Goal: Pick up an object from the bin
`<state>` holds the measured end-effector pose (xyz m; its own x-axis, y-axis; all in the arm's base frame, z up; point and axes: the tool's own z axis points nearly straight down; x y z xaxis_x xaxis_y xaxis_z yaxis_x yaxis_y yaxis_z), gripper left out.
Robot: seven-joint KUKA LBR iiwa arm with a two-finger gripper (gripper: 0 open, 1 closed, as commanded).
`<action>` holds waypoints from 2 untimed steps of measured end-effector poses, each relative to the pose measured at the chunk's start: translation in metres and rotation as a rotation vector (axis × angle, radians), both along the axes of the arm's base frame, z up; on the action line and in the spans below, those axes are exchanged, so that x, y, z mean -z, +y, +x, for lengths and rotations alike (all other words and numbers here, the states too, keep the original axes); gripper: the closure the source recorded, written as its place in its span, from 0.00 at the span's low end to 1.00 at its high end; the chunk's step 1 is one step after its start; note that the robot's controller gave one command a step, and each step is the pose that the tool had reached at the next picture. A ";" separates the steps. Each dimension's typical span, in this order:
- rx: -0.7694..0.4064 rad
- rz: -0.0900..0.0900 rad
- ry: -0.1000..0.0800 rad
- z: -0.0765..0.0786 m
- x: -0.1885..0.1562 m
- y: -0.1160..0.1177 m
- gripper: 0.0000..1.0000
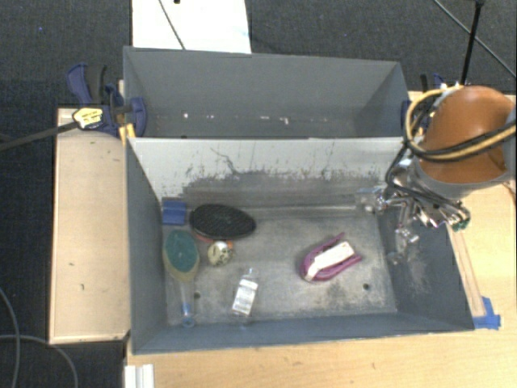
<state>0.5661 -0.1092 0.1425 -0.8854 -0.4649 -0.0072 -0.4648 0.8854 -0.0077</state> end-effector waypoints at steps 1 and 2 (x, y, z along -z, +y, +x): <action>-0.271 0.000 0.005 -0.023 -0.050 -0.023 0.00; -0.443 0.005 0.011 0.013 0.058 0.072 0.00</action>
Offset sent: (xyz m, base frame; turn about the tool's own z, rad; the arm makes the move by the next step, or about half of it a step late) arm -0.0237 -0.0224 0.0483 -0.2735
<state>0.5786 -0.0372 0.0847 -0.6006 -0.7996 -0.0023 -0.7996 0.6005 0.0033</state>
